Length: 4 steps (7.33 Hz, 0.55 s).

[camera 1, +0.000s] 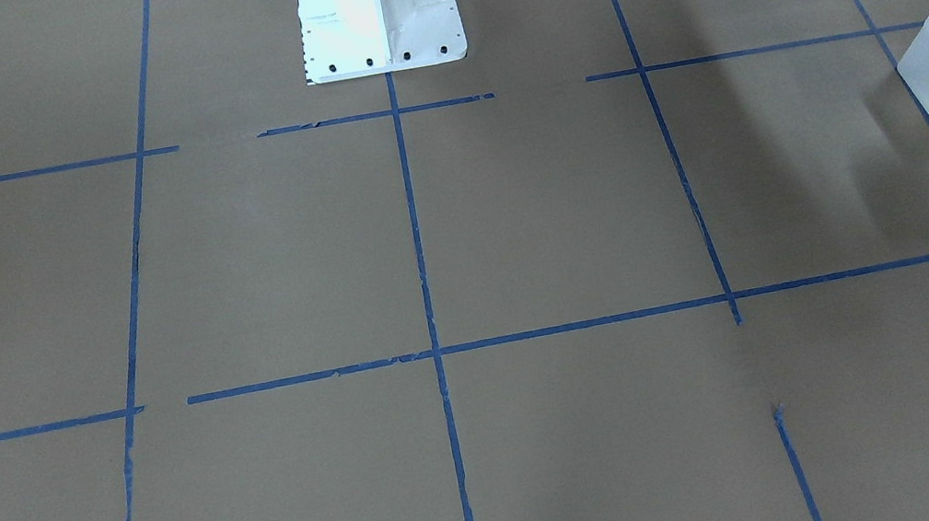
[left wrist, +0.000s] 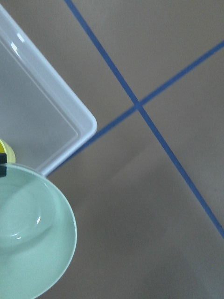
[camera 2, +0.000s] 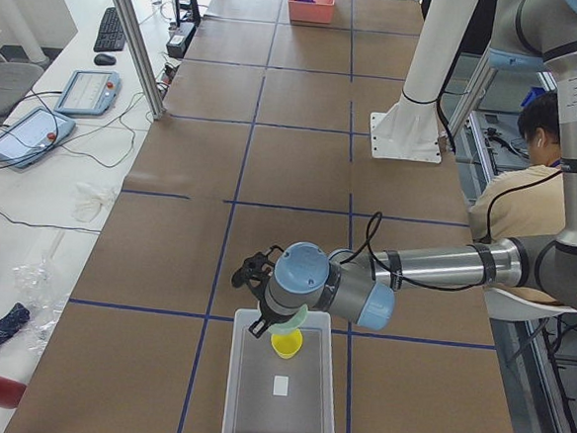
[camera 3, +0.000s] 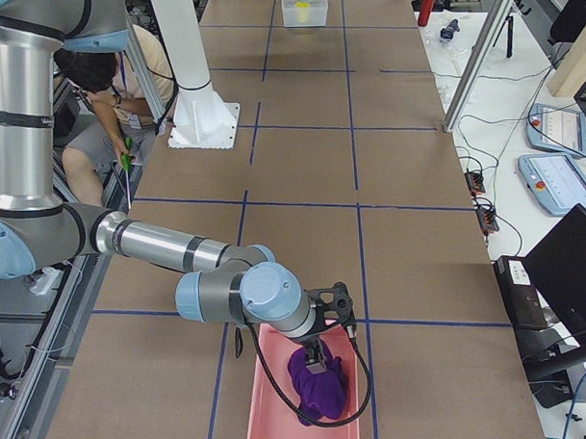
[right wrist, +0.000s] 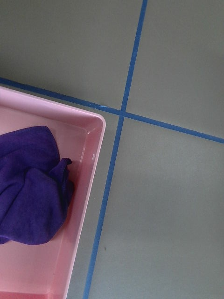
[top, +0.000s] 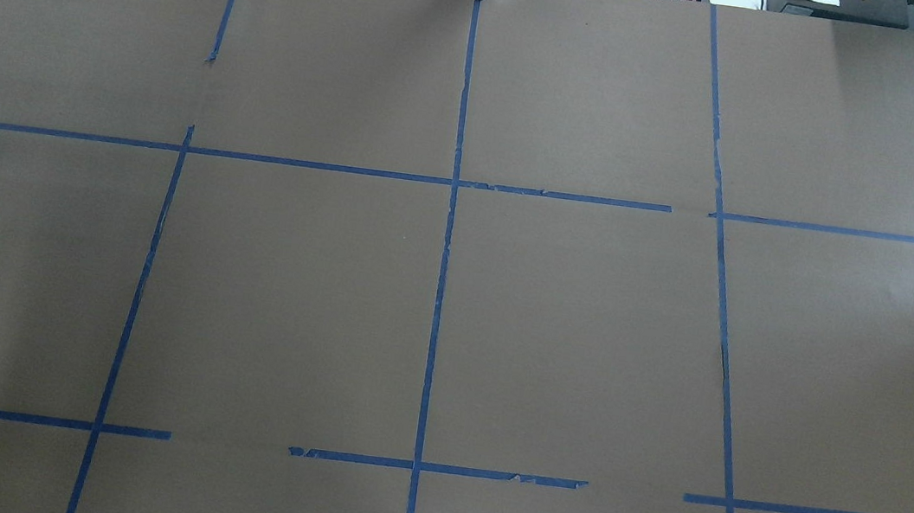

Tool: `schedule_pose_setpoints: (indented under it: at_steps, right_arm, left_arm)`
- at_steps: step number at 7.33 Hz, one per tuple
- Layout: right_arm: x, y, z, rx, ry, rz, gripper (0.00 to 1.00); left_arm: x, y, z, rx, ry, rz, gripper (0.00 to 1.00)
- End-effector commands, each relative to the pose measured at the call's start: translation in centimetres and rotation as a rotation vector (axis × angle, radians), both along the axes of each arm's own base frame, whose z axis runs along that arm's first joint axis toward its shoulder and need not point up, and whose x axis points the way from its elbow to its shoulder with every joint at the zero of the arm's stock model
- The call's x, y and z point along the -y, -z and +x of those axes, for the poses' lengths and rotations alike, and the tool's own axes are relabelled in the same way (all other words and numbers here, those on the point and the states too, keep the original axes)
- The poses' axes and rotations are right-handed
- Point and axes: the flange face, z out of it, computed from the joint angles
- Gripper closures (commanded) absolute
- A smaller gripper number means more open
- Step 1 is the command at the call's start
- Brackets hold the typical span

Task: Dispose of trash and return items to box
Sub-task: 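Carry the green bowl into the clear bin with the left gripper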

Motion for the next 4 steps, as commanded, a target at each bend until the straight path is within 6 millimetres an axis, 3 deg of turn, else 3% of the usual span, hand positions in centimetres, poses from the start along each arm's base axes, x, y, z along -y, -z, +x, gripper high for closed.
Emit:
schedule_pose_setpoints:
  at_steps: [1,2,4]
  right_arm:
    - [0.1,0.1,0.0,0.0,0.0,0.002,0.0]
    - [0.1,0.1,0.0,0.0,0.0,0.002,0.0]
    - [0.2,0.1,0.0,-0.002,0.001,0.003,0.0]
  left_arm:
    - [1.7,-5.5,-5.5,0.064,-0.008,0.0,1.0]
    - [1.1,-6.2,-5.4,0.068,0.018,-0.032,1.0]
    - [-2.7,-7.3,-4.3,0.017,0.247,-0.072,1.0]
